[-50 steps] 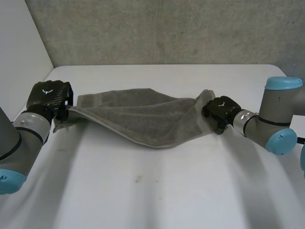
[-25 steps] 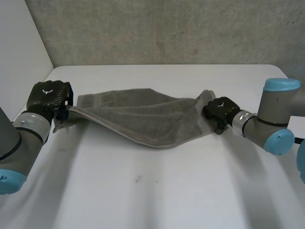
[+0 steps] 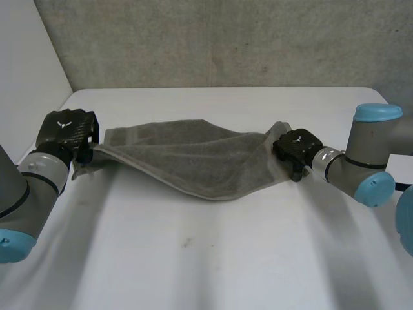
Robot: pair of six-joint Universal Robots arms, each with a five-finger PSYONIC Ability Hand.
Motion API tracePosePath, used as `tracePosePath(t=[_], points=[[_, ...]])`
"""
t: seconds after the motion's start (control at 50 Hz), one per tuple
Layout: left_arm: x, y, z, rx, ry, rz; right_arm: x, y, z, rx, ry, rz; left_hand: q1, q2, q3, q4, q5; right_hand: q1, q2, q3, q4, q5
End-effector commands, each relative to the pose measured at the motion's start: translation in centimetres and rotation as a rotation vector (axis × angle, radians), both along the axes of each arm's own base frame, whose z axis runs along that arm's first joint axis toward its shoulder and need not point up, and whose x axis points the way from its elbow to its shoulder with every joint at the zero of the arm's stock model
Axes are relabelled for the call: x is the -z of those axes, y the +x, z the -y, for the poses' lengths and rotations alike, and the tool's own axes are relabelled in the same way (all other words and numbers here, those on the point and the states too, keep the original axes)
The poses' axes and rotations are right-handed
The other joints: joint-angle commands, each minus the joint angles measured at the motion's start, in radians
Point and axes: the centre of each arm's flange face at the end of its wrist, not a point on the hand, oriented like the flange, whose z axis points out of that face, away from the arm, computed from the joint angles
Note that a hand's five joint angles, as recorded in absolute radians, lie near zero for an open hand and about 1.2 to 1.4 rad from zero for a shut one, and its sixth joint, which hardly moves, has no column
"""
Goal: Fold the towel.
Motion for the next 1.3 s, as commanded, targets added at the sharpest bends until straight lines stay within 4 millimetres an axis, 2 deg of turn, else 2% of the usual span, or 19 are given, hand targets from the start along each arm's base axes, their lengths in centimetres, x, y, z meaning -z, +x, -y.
tracePosePath(t=[0.02, 0.46, 0.62, 0.72, 0.76, 0.88, 0.94, 0.98, 1.04, 1.08, 1.1, 1.14, 1.16, 1.2, 1.22, 1.24, 1.26, 1.3], points=[[0.1, 0.0, 0.0, 0.0, 0.001, 0.0, 0.1, 0.1, 0.1, -0.003, -0.002, 0.001, 0.19, 0.178, 0.179, 0.178, 0.192, 0.006, 0.014, 0.009, 0.008, 0.124], [0.2, 0.0, 0.1, 0.0, 0.006, 0.002, -0.6, 0.7, 0.3, -0.01, -0.021, 0.01, 0.19, 0.178, 0.179, 0.178, 0.192, 0.003, 0.011, 0.006, 0.005, 0.121], [0.3, 0.0, 0.1, 0.0, 0.007, 0.003, 0.2, 0.8, 0.3, -0.011, -0.008, 0.007, 0.19, 0.178, 0.179, 0.178, 0.192, 0.024, 0.031, 0.026, 0.026, 0.141], [0.3, 0.0, 0.1, 0.0, 0.009, 0.003, 0.6, 0.8, 0.3, -0.011, -0.003, 0.006, 0.19, 0.178, 0.179, 0.178, 0.192, 0.144, 0.152, 0.147, 0.146, 0.262], [0.4, 0.0, 0.1, 0.0, 0.01, 0.005, 0.6, 0.8, 0.4, -0.011, -0.002, 0.007, 0.19, 0.178, 0.179, 0.178, 0.192, 0.43, 0.438, 0.433, 0.432, 0.548], [0.5, 0.0, 0.1, 0.0, 0.013, 0.005, 0.4, 0.9, 0.4, -0.008, -0.002, 0.011, 0.19, 0.178, 0.179, 0.178, 0.192, 0.472, 0.479, 0.475, 0.474, 0.59], [0.5, 0.0, 0.1, 0.002, 0.014, 0.006, -0.6, 0.8, 0.3, -0.008, -0.011, 0.015, 0.19, 0.178, 0.179, 0.178, 0.192, 0.472, 0.479, 0.475, 0.474, 0.59], [0.5, 0.0, 0.0, 0.002, 0.016, 0.006, -2.6, 0.6, 0.2, -0.003, -0.027, 0.02, 0.19, 0.178, 0.179, 0.178, 0.192, 0.472, 0.479, 0.475, 0.474, 0.59], [0.5, -0.1, 0.0, 0.003, 0.016, 0.006, -3.9, 0.3, 0.1, 0.004, -0.034, 0.025, 0.19, 0.178, 0.179, 0.178, 0.192, 0.472, 0.479, 0.475, 0.474, 0.59], [0.4, -0.1, -0.1, 0.009, 0.017, 0.007, -6.6, -0.4, -0.3, 0.017, -0.048, 0.037, 0.19, 0.178, 0.179, 0.178, 0.192, 0.472, 0.479, 0.475, 0.474, 0.59], [0.4, -0.1, -0.1, 0.01, 0.017, 0.007, -6.6, -0.4, -0.3, 0.017, -0.048, 0.037, 0.19, 0.178, 0.179, 0.178, 0.192, 0.472, 0.479, 0.475, 0.474, 0.59], [0.1, -0.4, -0.4, 0.031, 0.014, 0.007, -10.4, -2.1, -0.4, 0.054, -0.094, 0.05, 0.19, 0.178, 0.179, 0.178, 0.192, 0.472, 0.479, 0.475, 0.474, 0.59], [0.1, -0.4, -0.4, 0.031, 0.014, 0.007, -10.4, -2.2, -0.4, 0.054, -0.095, 0.05, 0.19, 0.178, 0.179, 0.178, 0.192, 0.472, 0.479, 0.475, 0.474, 0.59], [-0.3, -0.7, -0.8, 0.054, 0.012, 0.007, -14.0, -4.0, -1.0, 0.089, -0.153, 0.049, 0.19, 0.178, 0.179, 0.178, 0.192, 0.472, 0.479, 0.475, 0.474, 0.59], [-0.3, -0.7, -0.8, 0.054, 0.012, 0.007, -14.0, -4.0, -1.0, 0.09, -0.153, 0.049, 0.19, 0.178, 0.179, 0.178, 0.192, 0.472, 0.479, 0.475, 0.474, 0.59], [-0.6, -0.7, -1.0, 0.056, 0.011, 0.006, -15.8, -4.8, -1.6, 0.105, -0.184, 0.053, 0.19, 0.178, 0.179, 0.178, 0.192, 0.472, 0.479, 0.475, 0.474, 0.59], [-0.7, -0.7, -1.0, 0.056, 0.01, 0.006, -15.8, -4.8, -1.6, 0.106, -0.184, 0.053, 0.19, 0.178, 0.179, 0.178, 0.192, 0.472, 0.479, 0.475, 0.474, 0.59], [-1.8, -0.5, -1.5, 0.054, -0.002, 0.004, -19.0, -6.4, -3.0, 0.14, -0.236, 0.06, 0.19, 0.178, 0.179, 0.178, 0.192, 0.472, 0.479, 0.475, 0.474, 0.59]])
